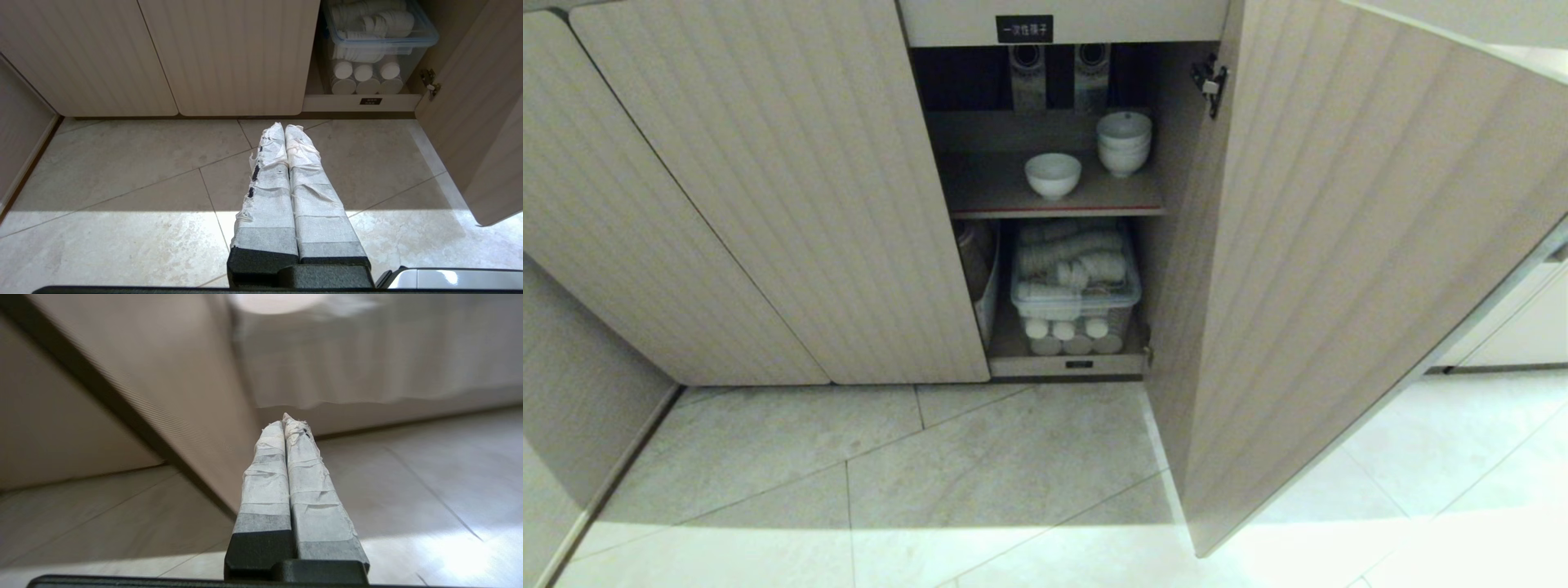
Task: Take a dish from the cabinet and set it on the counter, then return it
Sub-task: Close the cabinet door
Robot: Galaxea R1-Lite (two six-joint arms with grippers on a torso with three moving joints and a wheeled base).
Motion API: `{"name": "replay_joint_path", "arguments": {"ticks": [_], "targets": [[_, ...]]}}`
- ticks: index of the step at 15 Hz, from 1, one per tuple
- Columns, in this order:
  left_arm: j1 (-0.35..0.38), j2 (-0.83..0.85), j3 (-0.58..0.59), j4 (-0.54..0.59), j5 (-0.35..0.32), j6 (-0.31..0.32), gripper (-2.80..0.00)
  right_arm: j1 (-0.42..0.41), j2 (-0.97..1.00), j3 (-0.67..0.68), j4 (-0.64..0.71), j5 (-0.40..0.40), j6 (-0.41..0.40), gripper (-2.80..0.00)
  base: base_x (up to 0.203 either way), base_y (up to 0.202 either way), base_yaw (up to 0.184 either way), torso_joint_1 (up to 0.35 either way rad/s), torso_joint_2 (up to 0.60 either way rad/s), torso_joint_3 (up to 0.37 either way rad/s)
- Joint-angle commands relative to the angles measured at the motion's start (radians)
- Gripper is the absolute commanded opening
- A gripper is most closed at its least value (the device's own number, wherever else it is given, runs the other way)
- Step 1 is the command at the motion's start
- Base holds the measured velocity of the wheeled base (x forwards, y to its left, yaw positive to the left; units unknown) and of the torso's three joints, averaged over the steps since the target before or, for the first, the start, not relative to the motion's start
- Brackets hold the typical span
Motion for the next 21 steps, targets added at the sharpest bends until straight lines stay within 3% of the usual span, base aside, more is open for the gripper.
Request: {"name": "replay_joint_path", "arguments": {"ticks": [1, 4, 9, 14, 18, 21], "targets": [[0.0, 0.0, 0.0, 0.0, 0.0, -0.001, -2.8, 0.009, 0.146, -0.063, -0.024, 0.131, -0.003, -2.8, 0.0, 0.0, 0.0, 0.0, 0.0, 0.0], [0.001, 0.0, 0.0, 0.0, -0.001, 0.0, -2.8, 0.0, 0.217, -0.104, -0.062, 0.201, -0.003, -2.8, 0.0, 0.0, 0.0, 0.0, 0.0, 0.0], [0.001, 0.0, 0.0, 0.0, 0.0, 0.0, -2.8, -0.111, 0.327, -0.147, -0.154, 0.38, -0.003, -2.8, 0.0, 0.0, 0.0, 0.0, 0.0, 0.0], [0.001, 0.0, 0.0, 0.0, 0.0, -0.001, -2.8, -0.13, 0.389, -0.171, -0.224, 0.505, 0.005, -2.8, 0.0, 0.0, 0.0, 0.0, 0.0, 0.0], [0.001, 0.0, 0.0, 0.0, 0.0, 0.0, -2.8, -0.239, 0.454, -0.204, -0.284, 0.717, 0.053, -2.8, 0.0, 0.0, 0.0, 0.0, 0.0, 0.0], [0.001, 0.0, 0.0, 0.0, 0.0, -0.001, -2.8, -0.271, 0.47, -0.23, -0.299, 0.885, 0.112, -2.8, 0.0, 0.0, 0.0, 0.0, 0.0, 0.0]]}}
